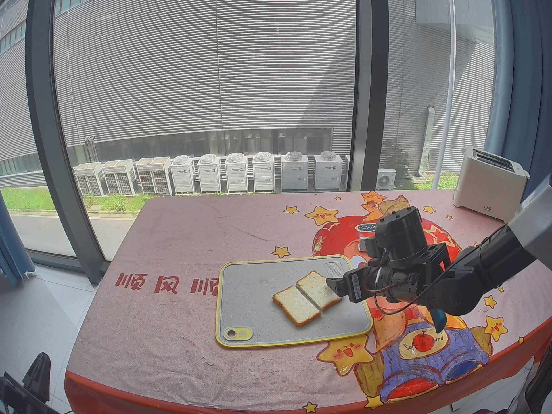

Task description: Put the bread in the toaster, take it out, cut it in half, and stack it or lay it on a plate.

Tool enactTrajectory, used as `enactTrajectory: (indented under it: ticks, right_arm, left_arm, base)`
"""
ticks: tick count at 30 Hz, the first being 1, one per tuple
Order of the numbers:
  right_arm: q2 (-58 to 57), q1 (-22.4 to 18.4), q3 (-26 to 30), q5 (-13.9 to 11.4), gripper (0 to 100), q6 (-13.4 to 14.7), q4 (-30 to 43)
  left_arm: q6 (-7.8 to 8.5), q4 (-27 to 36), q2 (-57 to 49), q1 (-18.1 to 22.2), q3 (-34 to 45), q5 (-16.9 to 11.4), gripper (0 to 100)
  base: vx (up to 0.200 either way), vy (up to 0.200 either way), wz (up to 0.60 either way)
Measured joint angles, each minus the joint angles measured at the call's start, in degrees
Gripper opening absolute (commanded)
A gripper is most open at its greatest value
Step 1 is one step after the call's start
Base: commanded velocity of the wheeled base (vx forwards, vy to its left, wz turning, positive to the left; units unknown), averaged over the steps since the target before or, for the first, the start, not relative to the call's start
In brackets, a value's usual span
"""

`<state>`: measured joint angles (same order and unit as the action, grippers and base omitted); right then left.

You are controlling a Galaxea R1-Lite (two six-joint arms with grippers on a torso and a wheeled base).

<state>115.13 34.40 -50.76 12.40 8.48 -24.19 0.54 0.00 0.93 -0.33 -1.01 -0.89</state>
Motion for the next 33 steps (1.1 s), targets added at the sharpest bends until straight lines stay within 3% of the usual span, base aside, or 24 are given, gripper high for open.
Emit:
enactTrajectory:
  ticks: [12,29,30,33]
  right_arm:
    - [1.9,0.5,-0.6,1.6,100,-0.2,-0.2]
    - [2.4,0.8,-0.4,1.8,100,-0.3,-0.1]
    - [2.4,0.8,-0.4,1.8,0,-0.3,-0.1]
    - [2.4,1.1,-0.4,1.7,0,-0.3,-0.1]
  left_arm:
    - [0.00,0.0,0.0,0.0,0.0,0.0,0]
    - [-0.02,0.0,0.0,0.0,0.0,0.0,0]
    - [0.00,0.0,0.0,0.0,0.0,0.0,0]
    - [0.00,0.0,0.0,0.0,0.0,0.0,0]
  base:
    - [0.000,0.000,0.00]
    - [0.000,0.000,0.00]
    - [0.000,0.000,0.00]
    - [0.000,0.000,0.00]
